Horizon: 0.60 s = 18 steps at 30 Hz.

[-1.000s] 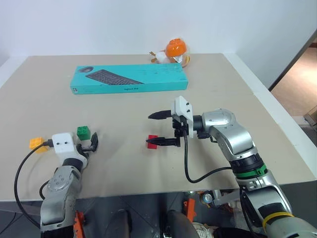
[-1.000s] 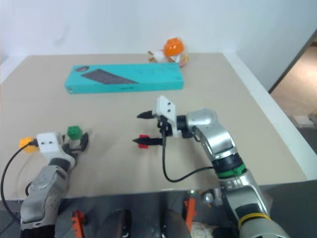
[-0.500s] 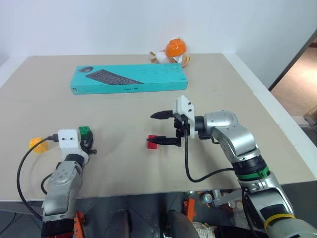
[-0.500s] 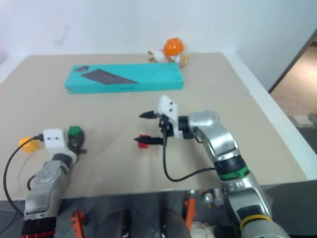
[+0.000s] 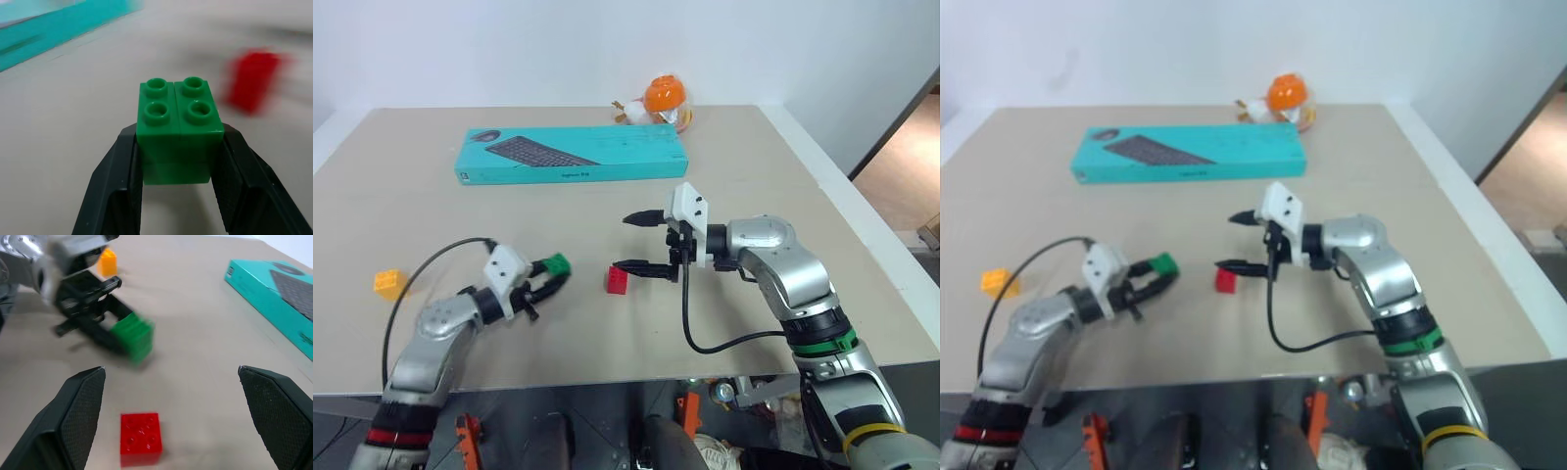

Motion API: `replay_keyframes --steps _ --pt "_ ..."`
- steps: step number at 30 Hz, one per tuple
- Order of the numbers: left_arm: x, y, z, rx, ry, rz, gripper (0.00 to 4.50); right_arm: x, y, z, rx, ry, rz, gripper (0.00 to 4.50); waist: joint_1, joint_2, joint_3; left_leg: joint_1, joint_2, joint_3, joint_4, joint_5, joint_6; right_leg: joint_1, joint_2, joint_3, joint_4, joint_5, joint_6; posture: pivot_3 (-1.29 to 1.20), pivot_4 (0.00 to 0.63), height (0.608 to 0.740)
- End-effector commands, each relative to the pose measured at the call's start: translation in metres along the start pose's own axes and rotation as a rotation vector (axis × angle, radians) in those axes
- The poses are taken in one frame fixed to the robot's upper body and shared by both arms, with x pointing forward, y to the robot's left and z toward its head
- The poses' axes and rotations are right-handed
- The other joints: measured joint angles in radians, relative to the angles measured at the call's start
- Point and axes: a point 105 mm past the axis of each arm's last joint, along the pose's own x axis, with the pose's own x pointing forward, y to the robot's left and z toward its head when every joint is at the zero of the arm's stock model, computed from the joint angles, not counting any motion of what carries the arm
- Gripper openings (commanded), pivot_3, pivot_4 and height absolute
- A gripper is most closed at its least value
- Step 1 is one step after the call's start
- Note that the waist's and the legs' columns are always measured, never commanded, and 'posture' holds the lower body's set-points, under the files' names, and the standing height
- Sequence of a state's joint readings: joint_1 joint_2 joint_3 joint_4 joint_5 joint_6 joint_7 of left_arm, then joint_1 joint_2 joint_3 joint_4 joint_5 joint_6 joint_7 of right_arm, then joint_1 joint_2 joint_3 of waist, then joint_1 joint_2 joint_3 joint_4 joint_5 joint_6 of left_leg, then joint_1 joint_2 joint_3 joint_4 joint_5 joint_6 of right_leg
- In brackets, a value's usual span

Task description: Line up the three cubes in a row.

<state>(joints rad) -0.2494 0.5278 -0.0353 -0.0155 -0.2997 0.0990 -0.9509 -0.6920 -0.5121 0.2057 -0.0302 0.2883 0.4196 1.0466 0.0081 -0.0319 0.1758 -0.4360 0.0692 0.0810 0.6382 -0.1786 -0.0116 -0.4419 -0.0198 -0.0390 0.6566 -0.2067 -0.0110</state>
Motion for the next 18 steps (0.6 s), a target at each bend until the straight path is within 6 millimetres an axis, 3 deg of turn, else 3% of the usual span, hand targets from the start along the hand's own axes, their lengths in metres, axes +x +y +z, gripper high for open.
replay_keyframes --steps 1,8,18 --pt "-0.002 0.004 0.003 0.046 -0.004 -0.157 1.32 -0.012 -0.004 0.012 -0.049 -0.02 -0.057 4.5 -0.002 0.0 0.0 0.0 0.0 0.0 0.0 0.0 0.0 0.0 0.0 0.0 0.0 0.001 0.002 0.0 0.15 0.74" --pt "-0.004 0.037 0.0 0.104 0.046 -0.263 1.32 -0.021 -0.003 0.009 -0.042 0.003 -0.111 4.5 -0.002 0.0 0.0 -0.001 0.001 -0.002 -0.001 0.0 0.0 -0.001 0.003 -0.001 0.0 0.001 0.002 0.0 0.15 0.74" --pt "0.006 0.029 -0.006 0.15 0.058 -0.379 1.32 -0.026 -0.005 0.009 -0.037 0.015 -0.138 4.5 -0.001 0.0 0.0 -0.002 0.0 -0.001 0.0 0.0 0.0 -0.001 0.001 -0.001 0.0 0.0 0.004 0.0 0.15 0.74"
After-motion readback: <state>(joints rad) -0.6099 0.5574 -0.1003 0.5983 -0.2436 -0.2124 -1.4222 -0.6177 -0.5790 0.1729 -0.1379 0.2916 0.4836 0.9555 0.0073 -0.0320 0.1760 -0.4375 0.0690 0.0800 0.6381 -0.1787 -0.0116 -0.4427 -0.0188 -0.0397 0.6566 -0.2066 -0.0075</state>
